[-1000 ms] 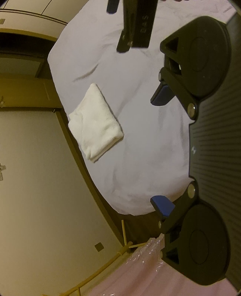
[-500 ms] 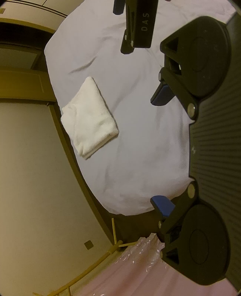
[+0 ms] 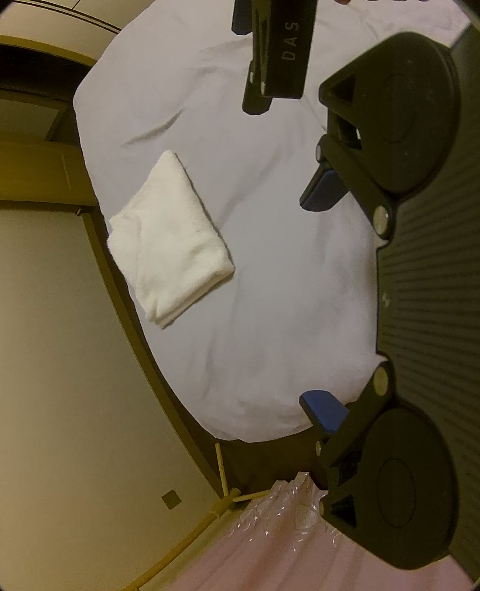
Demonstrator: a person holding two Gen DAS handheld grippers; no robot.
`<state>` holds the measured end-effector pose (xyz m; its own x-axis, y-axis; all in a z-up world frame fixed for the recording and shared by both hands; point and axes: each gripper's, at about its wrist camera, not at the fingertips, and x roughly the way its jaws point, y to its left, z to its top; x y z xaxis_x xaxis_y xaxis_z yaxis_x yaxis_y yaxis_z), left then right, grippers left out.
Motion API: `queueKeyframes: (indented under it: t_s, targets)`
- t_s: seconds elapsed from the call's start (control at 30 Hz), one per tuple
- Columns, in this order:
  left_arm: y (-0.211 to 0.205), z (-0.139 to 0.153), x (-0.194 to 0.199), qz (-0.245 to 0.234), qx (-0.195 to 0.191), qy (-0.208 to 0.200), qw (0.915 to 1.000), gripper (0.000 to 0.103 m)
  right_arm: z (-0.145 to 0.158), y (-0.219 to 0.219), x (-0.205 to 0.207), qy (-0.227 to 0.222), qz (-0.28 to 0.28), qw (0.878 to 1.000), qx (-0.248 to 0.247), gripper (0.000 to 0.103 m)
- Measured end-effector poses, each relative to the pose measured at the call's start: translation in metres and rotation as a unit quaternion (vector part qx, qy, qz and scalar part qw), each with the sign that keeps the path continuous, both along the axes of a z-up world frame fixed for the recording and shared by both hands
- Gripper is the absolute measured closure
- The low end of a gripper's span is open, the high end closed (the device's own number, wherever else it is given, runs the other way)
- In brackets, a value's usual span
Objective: Fold clothes
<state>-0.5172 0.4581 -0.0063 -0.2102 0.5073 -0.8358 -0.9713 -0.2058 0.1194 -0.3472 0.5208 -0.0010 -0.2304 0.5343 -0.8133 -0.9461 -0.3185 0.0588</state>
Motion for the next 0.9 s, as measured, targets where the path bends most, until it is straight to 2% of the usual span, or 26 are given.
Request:
queueKeyframes:
  t_s: [0.9]
  targets:
    - [0.086,-0.039,-0.012,-0.014,-0.049,0.003,0.9987,0.001,-0.038,0.071,-0.017,0.008,-0.002,0.999,-0.049,0.000]
